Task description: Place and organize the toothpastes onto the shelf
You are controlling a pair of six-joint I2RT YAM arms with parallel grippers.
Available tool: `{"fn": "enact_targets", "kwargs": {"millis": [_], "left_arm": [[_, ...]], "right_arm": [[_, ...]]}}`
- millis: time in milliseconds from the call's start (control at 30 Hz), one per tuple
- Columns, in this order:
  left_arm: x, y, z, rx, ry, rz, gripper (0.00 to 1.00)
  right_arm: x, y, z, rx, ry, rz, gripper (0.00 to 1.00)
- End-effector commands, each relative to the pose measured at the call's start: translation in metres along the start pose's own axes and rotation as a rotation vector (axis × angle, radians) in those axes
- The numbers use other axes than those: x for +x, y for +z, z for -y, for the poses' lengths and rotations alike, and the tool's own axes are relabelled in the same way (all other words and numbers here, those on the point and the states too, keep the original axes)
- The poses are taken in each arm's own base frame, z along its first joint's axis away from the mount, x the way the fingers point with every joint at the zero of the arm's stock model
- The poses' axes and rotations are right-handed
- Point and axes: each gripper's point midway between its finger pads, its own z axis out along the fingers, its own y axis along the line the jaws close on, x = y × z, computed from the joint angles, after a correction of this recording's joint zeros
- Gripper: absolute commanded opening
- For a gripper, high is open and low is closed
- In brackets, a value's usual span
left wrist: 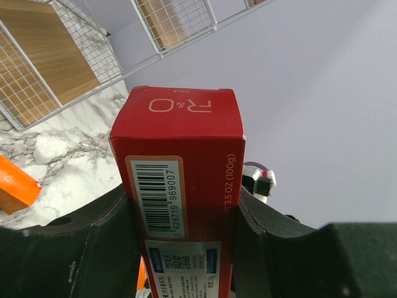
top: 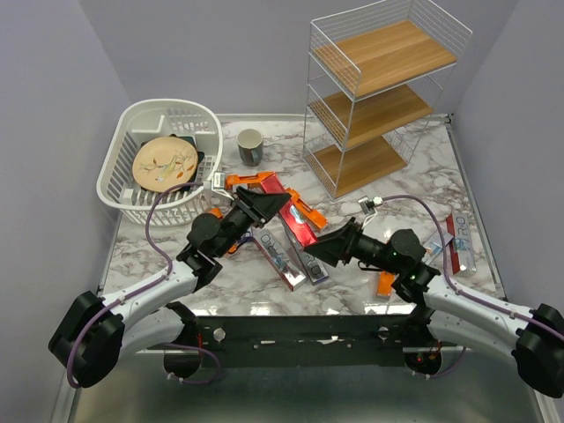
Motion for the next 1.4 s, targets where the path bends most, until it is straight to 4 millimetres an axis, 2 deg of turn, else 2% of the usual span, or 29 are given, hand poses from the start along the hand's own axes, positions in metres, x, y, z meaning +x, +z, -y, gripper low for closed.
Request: {"fn": "enact_targets", "kwargs": {"millis": [0, 200, 400, 533, 867, 1033, 1133, 1300, 1367], "left_arm": [[-0.014, -0.004, 0.038, 0.148, -0.035, 0.048, 0.41], [-0.014, -0.006, 0.046, 0.177, -0.038, 0.041, 0.41], [-0.012, -0.007, 0.047, 0.189, -0.049, 0.033, 0.41], [-0.01, -0.006, 0.049, 0.2, -0.047, 0.017, 0.41], [-0.002, -0.006, 0.049, 0.213, -0.053, -0.016, 0.41], [0.004, -0.006, 0.049, 0.217, -0.049, -0.048, 0.41], [0.005, -0.006, 0.047, 0.216, -0.041, -0.053, 0.46], [0.005, -0.007, 0.04, 0.176, 0.002, -0.051, 0.71], [0.004, -0.007, 0.03, 0.126, 0.043, -0.043, 0.83]], "right_arm": [[-0.006, 0.002, -0.025, -0.134, 0.031, 0.004, 1.0], [-0.009, 0.006, -0.031, -0.18, 0.044, 0.012, 1.0], [-0.012, 0.009, -0.038, -0.212, 0.042, 0.013, 0.94], [-0.015, 0.011, -0.04, -0.217, 0.039, 0.02, 0.86], [-0.018, 0.013, -0.041, -0.223, 0.028, 0.033, 0.73], [-0.019, 0.013, -0.041, -0.219, 0.007, 0.036, 0.63], [-0.018, 0.012, -0.039, -0.211, -0.006, 0.034, 0.56], [-0.016, 0.008, -0.036, -0.183, -0.061, 0.024, 0.49], [-0.013, 0.006, -0.028, -0.141, -0.068, 0.012, 0.48]]}}
